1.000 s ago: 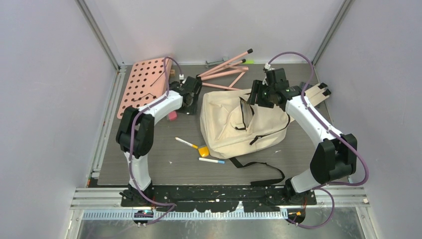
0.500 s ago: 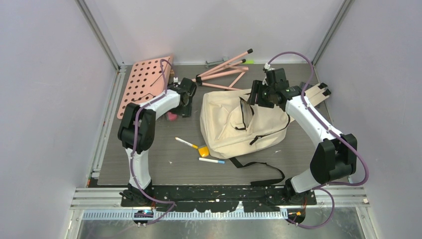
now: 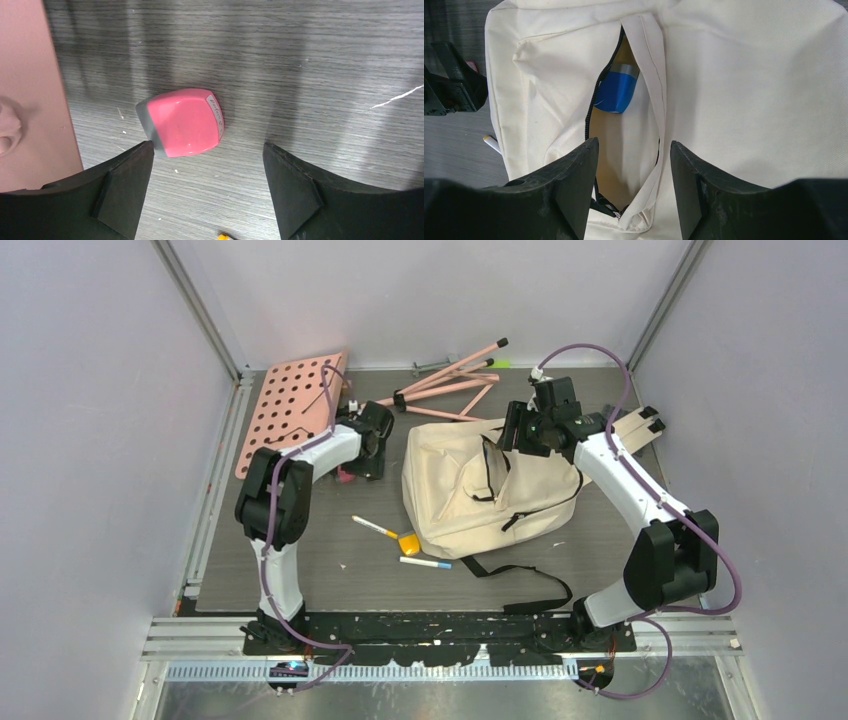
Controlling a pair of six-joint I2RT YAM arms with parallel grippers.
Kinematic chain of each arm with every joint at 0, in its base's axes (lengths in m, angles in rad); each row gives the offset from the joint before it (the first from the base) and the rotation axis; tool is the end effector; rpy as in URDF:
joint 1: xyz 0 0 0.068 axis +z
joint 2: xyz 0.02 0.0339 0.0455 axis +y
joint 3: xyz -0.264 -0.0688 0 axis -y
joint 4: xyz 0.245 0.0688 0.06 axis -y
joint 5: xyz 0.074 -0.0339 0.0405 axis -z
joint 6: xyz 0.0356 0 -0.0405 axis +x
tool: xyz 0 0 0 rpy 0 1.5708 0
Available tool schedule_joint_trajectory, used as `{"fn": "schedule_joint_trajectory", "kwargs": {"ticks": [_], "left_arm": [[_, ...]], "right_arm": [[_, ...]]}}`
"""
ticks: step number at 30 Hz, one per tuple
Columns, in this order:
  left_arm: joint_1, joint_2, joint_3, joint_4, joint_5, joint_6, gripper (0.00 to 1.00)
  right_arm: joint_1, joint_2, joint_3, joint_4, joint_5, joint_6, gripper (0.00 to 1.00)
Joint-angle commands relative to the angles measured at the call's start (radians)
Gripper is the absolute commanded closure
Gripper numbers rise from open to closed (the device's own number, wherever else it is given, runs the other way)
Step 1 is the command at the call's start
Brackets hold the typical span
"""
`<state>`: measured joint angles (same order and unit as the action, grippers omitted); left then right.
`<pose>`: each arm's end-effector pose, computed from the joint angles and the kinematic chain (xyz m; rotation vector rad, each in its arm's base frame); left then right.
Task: Pack the student bag
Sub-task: Pick up the stationery from the center of the board.
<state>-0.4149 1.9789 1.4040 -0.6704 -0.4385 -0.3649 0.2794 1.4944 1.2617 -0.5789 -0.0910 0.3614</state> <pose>0.3694 -0.1462 0.1723 -0.0307 2.6544 0.3812 0.3138 0.0934 0.2992 0.0552 2.4171 0.4082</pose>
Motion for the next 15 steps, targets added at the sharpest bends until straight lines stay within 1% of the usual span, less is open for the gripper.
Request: {"fn": "schedule_joint_trajectory", "kwargs": {"ticks": [1, 4, 8, 12, 15], "left_arm": [[0.003, 0.0, -0.053, 0.058, 0.113, -0.012, 0.18], [-0.021, -0.007, -0.072, 0.08, 0.161, -0.008, 0.22], [-0.071, -0.028, -0.089, 0.101, 0.196, -0.004, 0.23], [-0.082, -0.066, -0.098, 0.099, 0.192, -0.029, 0.23], [-0.082, -0.105, -0.089, 0.093, 0.187, -0.022, 0.23]], "right_arm": [[0.0, -0.054, -0.01, 0.027, -0.014, -0.005, 0.41], [0.0, -0.052, -0.009, 0.029, -0.016, -0.003, 0.43], [-0.001, -0.048, -0.002, 0.03, -0.019, -0.002, 0.46], [0.0, -0.042, 0.002, 0.029, -0.024, 0.0, 0.48], [0.0, -0.041, 0.002, 0.029, -0.026, 0.002, 0.48]]}}
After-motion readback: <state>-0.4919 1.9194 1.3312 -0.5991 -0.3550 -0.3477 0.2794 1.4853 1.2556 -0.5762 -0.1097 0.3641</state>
